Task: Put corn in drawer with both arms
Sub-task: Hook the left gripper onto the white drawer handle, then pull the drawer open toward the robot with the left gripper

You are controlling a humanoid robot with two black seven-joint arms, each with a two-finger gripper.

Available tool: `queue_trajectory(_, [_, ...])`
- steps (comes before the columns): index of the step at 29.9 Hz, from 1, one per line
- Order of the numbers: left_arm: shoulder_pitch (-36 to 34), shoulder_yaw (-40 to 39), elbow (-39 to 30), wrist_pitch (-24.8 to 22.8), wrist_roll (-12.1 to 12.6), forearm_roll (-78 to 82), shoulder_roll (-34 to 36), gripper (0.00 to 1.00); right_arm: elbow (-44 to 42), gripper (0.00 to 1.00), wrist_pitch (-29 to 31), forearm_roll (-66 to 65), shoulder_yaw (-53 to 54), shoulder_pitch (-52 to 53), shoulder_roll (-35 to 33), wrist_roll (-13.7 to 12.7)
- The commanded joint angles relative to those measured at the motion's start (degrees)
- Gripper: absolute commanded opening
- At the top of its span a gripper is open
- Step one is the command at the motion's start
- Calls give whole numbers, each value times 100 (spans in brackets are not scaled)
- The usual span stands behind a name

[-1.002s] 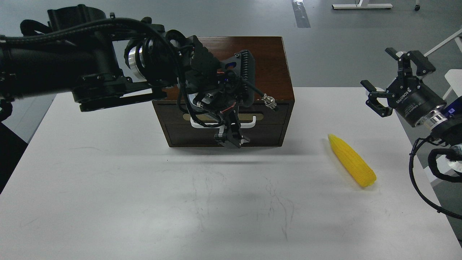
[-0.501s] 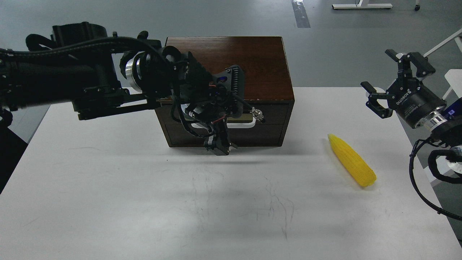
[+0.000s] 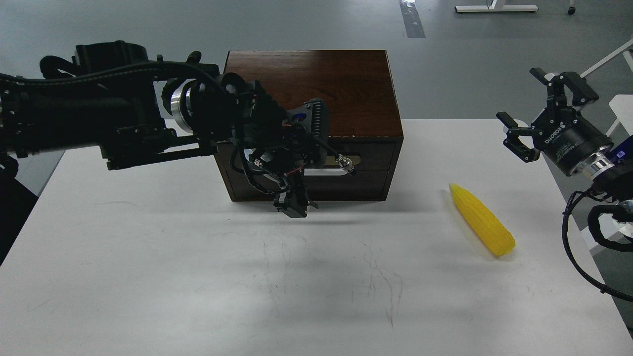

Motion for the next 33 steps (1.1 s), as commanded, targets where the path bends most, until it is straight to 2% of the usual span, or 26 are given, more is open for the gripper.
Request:
queue_trajectory(1, [4,11,9,0,0,0,-10,98,-4,100,0,1,4,-1,0,0])
queue_trajectory(33, [232,20,132,0,0,237,-27,98,-13,100,0,1,4,-18,0,0])
